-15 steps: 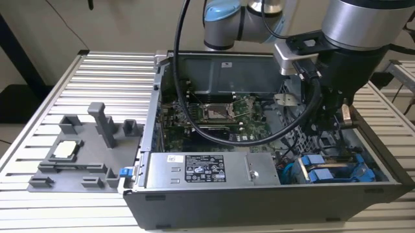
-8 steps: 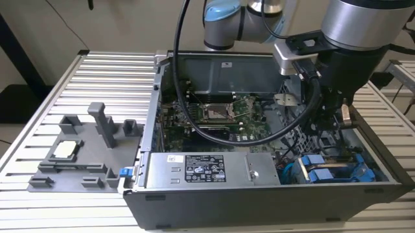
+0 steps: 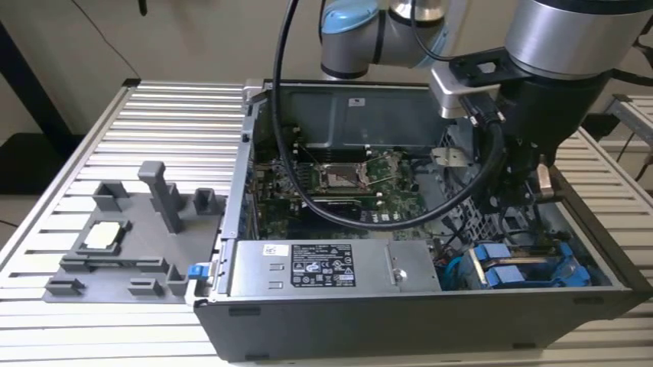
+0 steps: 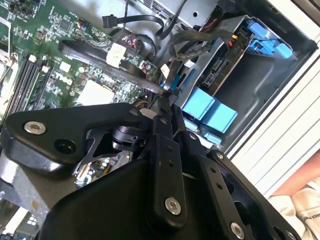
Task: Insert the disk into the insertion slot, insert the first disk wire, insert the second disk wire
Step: 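Insert the second disk wire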
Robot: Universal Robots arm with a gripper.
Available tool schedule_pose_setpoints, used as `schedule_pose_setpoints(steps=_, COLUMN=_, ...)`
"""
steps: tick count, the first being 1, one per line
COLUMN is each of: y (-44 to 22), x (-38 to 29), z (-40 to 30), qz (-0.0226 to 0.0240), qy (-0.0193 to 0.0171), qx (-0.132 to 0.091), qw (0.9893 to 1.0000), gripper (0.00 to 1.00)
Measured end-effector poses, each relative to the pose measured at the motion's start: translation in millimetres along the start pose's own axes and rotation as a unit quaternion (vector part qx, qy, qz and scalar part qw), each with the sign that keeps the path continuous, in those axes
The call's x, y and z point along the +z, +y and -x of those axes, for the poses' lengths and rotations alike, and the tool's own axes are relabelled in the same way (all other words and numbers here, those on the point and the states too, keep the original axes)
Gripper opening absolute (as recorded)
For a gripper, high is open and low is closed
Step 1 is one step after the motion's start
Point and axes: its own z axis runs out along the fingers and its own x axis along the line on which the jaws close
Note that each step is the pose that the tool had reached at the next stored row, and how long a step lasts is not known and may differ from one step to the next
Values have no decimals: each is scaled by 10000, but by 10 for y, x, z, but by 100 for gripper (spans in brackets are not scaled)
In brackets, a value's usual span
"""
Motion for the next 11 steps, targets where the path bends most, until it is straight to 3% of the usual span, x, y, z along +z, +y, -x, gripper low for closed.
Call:
schedule_pose_setpoints(steps=1, y=2, x=0, z=5, qz=0, qy=13, qx=-1, qw=10000, gripper=23)
schedule_pose_setpoints(steps=2, y=4, x=0, z=15, qz=1, qy=41, qx=-5, qw=10000, gripper=23)
schedule_pose_setpoints(steps=3, y=6, x=0, z=32, qz=1, qy=80, qx=-10, qw=10000, gripper=30)
schedule_pose_setpoints(steps=6, y=14, x=2, z=105, qz=-2, qy=222, qx=-29, qw=9997, gripper=30)
schedule_pose_setpoints(steps=8, y=21, x=3, z=158, qz=-13, qy=288, qx=-38, qw=9996, gripper=30)
schedule_pose_setpoints(steps=11, y=25, x=4, z=181, qz=-27, qy=454, qx=-60, qw=9989, gripper=30)
